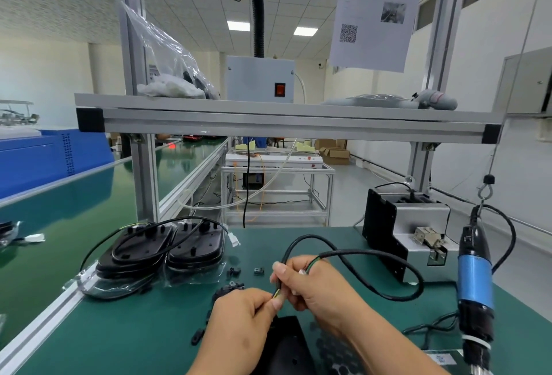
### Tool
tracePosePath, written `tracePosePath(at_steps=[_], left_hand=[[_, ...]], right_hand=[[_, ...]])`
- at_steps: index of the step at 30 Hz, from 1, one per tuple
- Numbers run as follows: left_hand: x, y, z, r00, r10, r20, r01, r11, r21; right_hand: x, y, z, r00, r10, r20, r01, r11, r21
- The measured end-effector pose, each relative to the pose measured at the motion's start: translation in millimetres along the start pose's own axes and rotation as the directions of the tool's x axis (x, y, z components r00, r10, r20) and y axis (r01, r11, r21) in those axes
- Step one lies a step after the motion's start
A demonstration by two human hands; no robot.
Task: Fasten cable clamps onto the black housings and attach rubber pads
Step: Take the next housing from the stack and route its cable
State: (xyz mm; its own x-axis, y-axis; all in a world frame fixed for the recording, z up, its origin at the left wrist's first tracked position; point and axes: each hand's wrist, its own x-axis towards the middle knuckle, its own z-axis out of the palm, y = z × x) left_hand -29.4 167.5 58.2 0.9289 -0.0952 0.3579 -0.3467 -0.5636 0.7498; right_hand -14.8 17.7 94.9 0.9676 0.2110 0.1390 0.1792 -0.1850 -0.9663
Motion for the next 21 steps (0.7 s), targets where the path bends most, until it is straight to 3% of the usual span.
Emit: tracePosePath(at_steps=[3,4,6,8,10,12,14,15,17,19,21], left_hand=[[5,12,-16,0.994,-0.093,0.056,0.101,0.982,-0.16],[9,14,-25,0.999,-0.048,0.023,0.051,0.987,-0.154],[20,28,-47,0.978,0.206,-0.043,-0.204,0.977,0.056],[34,54,-65,0.873,0.486,0.045,-0.478,0.833,0.278],[50,82,-76,0.728,0.653,0.208,-0.659,0.584,0.474],[66,106,-81,0.563,0.767,0.308,-0.741,0.304,0.599],[78,127,-91,0.471,0.798,0.376,-0.789,0.19,0.585],[85,135,-99,0.467,0.797,0.382,-0.789,0.181,0.587],[98,148,-117,0.536,0.773,0.34,-0.749,0.249,0.614],[108,154,-135,0.63,0.731,0.262,-0.7,0.389,0.599],[115,154,-146,0.697,0.69,0.196,-0.661,0.512,0.549]], right_hand=[[1,-19,-13,0.998,0.054,0.025,-0.047,0.972,-0.229],[-1,-26,-19,0.993,0.084,0.079,-0.055,0.949,-0.311],[-5,-43,-29,0.962,0.165,0.219,-0.061,0.907,-0.417],[-6,-61,-35,0.921,0.221,0.321,-0.041,0.874,-0.484],[-6,-82,-36,0.883,0.24,0.404,0.02,0.84,-0.543],[-6,-104,-38,0.846,0.237,0.477,0.106,0.802,-0.587],[-7,-128,-47,0.83,0.185,0.527,0.194,0.789,-0.583],[-8,-138,-54,0.833,0.135,0.537,0.23,0.798,-0.557],[-8,-158,-70,0.876,-0.033,0.482,0.26,0.873,-0.413],[-3,-172,-85,0.94,-0.229,0.252,0.272,0.95,-0.152],[7,-179,-93,0.946,-0.325,-0.007,0.325,0.946,0.006]])
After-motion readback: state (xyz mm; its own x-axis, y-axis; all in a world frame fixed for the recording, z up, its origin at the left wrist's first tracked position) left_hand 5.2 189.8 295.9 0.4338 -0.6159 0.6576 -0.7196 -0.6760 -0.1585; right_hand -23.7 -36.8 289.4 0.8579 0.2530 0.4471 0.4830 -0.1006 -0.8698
